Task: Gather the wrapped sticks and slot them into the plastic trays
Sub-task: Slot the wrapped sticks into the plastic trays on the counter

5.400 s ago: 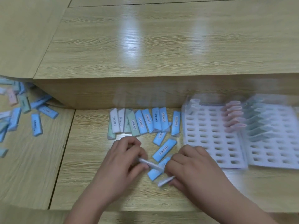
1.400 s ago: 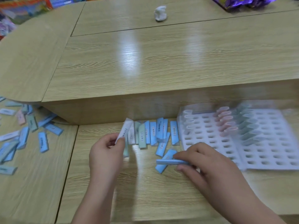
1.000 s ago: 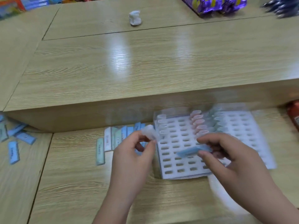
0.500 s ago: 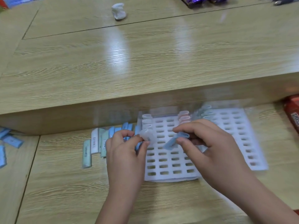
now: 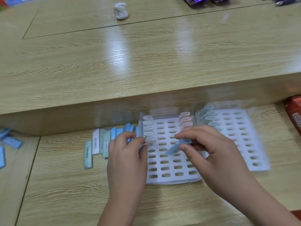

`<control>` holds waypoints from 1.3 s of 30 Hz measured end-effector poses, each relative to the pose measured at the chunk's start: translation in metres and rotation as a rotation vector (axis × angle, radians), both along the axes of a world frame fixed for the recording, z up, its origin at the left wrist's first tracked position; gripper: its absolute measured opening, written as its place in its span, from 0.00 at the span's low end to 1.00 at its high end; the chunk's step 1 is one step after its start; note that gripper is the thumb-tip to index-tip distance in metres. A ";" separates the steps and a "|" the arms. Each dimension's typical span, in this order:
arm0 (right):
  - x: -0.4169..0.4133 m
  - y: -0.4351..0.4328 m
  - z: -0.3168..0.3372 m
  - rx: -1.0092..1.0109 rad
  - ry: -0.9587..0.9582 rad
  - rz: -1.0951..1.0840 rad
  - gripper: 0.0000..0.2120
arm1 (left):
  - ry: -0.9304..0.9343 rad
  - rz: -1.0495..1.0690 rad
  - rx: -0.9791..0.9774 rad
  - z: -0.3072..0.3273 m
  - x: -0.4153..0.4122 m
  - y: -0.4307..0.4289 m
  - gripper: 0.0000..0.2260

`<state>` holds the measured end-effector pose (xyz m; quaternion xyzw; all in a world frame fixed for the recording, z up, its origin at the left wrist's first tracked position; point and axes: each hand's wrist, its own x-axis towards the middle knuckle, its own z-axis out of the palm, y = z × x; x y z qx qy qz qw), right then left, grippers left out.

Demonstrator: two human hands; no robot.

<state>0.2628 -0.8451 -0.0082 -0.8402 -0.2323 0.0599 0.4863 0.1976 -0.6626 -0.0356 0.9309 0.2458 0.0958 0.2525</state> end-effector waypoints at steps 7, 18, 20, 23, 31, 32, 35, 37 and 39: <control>-0.002 0.002 0.002 0.024 0.014 -0.012 0.10 | -0.221 -0.041 -0.278 0.015 -0.002 0.004 0.06; -0.005 -0.023 0.011 0.008 -0.069 -0.040 0.12 | -0.287 -0.003 -0.382 0.002 -0.002 0.002 0.03; -0.001 -0.039 0.016 -0.007 -0.112 -0.068 0.14 | -0.325 0.002 -0.326 0.005 -0.002 -0.004 0.05; 0.007 -0.066 0.020 0.025 -0.129 -0.161 0.12 | -0.417 -0.040 -0.177 0.011 0.003 -0.020 0.05; 0.050 -0.106 0.014 -0.010 -0.172 -0.288 0.09 | -0.450 -0.477 0.011 0.002 0.027 -0.092 0.08; 0.058 -0.108 0.012 -0.026 -0.202 -0.296 0.09 | -0.428 -0.512 0.051 -0.001 0.028 -0.099 0.08; 0.083 -0.116 0.004 -0.122 -0.313 -0.308 0.12 | -0.336 -0.554 0.192 -0.009 0.031 -0.113 0.10; 0.097 -0.123 -0.003 -0.179 -0.333 -0.301 0.11 | -0.283 -0.556 0.231 -0.012 0.034 -0.117 0.18; 0.108 -0.127 -0.009 -0.250 -0.358 -0.275 0.09 | -0.278 -0.544 0.247 -0.013 0.037 -0.118 0.23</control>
